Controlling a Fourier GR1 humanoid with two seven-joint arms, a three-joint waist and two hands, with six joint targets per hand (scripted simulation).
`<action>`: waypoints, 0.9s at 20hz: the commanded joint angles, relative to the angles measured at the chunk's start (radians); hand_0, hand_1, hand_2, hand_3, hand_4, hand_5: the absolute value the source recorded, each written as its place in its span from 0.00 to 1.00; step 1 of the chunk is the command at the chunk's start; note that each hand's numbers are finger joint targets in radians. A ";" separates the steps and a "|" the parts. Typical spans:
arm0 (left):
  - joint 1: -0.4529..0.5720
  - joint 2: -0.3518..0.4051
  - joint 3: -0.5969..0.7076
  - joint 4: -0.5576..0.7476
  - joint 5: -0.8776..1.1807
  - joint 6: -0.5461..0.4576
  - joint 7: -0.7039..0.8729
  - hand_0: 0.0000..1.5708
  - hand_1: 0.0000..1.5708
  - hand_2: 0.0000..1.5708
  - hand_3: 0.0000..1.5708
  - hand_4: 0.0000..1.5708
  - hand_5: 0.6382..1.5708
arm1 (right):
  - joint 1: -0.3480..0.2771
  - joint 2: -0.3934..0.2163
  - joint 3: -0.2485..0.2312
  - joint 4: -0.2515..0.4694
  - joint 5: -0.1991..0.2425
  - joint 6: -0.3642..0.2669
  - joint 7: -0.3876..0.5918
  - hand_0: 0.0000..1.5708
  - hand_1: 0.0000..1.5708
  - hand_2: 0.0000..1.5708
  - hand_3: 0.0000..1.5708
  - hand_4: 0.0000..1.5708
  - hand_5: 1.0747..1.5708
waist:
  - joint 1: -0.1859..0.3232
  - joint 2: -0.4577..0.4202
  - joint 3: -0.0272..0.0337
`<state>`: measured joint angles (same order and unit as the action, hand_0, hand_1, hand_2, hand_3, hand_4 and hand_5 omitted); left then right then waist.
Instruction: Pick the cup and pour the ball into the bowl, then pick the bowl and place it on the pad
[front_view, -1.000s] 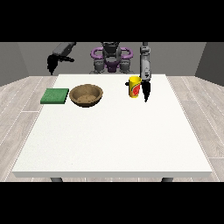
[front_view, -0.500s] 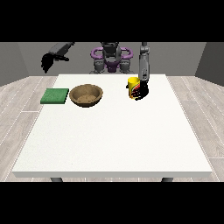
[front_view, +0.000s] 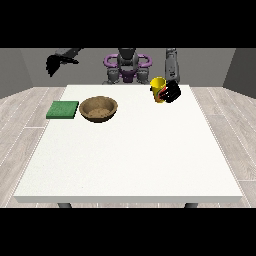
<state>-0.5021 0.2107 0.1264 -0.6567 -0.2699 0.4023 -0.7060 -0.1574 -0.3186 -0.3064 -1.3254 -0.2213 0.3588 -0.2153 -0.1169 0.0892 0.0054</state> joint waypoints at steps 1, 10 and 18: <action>-0.090 0.165 -0.042 0.013 -0.106 -0.002 0.193 0.92 0.92 1.00 1.00 1.00 0.71 | 0.008 0.007 0.007 0.033 0.009 -0.005 0.018 0.00 0.00 0.00 0.00 0.00 1.00 | 0.006 -0.064 -0.0023; -0.219 0.124 -0.167 -0.037 -0.296 0.024 0.503 0.94 0.94 1.00 1.00 1.00 0.69 | 0.015 0.006 -0.013 0.155 0.024 0.022 -0.087 0.00 0.00 0.00 0.00 0.00 0.99 | 0.017 -0.079 -0.0047; -0.281 0.037 -0.324 -0.015 -0.562 0.119 0.775 0.96 0.96 1.00 1.00 0.96 0.65 | -0.011 -0.005 -0.012 0.177 0.013 0.031 -0.047 0.00 0.00 0.00 0.00 0.00 1.00 | -0.005 -0.125 -0.0045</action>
<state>-0.7608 0.2828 -0.1292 -0.6858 -0.7124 0.4816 -0.0519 -0.1705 -0.3376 -0.3260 -1.1519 -0.2140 0.3990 -0.2618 -0.1075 -0.0130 0.0011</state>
